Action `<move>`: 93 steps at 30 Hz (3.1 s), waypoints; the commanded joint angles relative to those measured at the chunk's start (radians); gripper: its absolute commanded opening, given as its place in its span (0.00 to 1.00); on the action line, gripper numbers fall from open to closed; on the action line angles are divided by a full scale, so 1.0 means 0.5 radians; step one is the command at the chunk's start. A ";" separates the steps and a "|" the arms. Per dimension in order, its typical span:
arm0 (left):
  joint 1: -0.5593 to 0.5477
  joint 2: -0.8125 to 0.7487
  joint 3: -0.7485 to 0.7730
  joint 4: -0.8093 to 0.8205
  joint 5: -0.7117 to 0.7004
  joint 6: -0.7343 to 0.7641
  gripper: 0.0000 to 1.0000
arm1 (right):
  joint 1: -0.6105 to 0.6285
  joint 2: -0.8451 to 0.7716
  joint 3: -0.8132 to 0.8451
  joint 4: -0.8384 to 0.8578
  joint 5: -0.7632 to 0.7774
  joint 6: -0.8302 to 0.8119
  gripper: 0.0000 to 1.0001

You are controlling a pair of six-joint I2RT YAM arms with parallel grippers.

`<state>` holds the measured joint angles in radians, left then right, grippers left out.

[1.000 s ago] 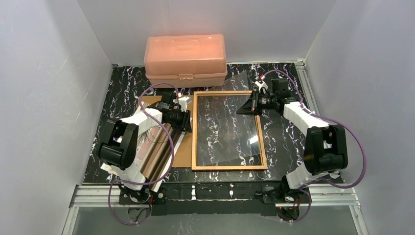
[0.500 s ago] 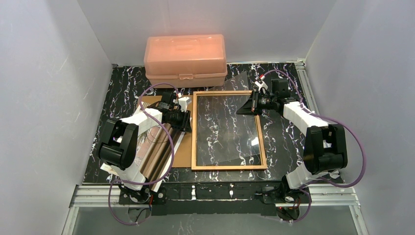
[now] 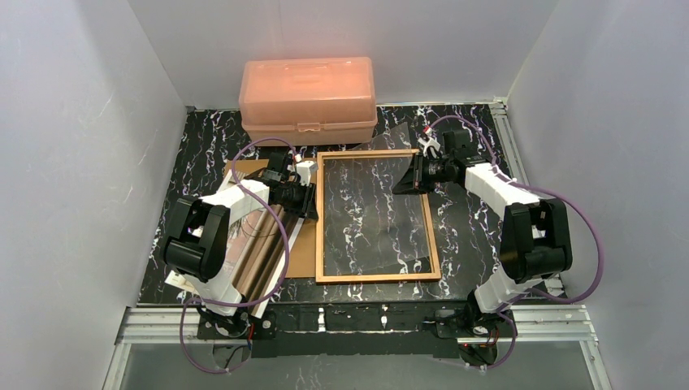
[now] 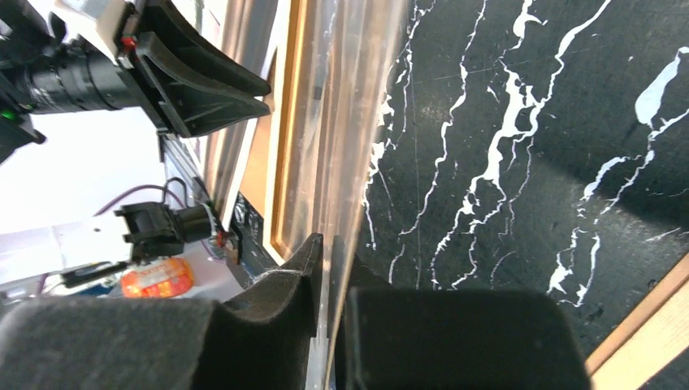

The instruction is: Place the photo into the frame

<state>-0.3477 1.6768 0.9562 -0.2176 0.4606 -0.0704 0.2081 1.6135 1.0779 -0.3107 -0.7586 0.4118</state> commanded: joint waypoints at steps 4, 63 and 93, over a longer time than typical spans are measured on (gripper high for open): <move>0.010 0.006 0.026 -0.048 0.042 0.029 0.28 | 0.047 0.019 0.100 -0.138 0.103 -0.128 0.33; 0.009 -0.006 -0.009 -0.030 0.051 0.036 0.25 | 0.065 0.178 0.290 -0.514 0.856 -0.389 0.84; 0.010 -0.006 -0.007 -0.036 0.054 0.036 0.25 | 0.067 0.217 0.290 -0.512 0.963 -0.362 0.91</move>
<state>-0.3477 1.6772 0.9562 -0.2169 0.4641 -0.0666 0.2379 1.7096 1.1961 -0.5762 -0.2855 0.2302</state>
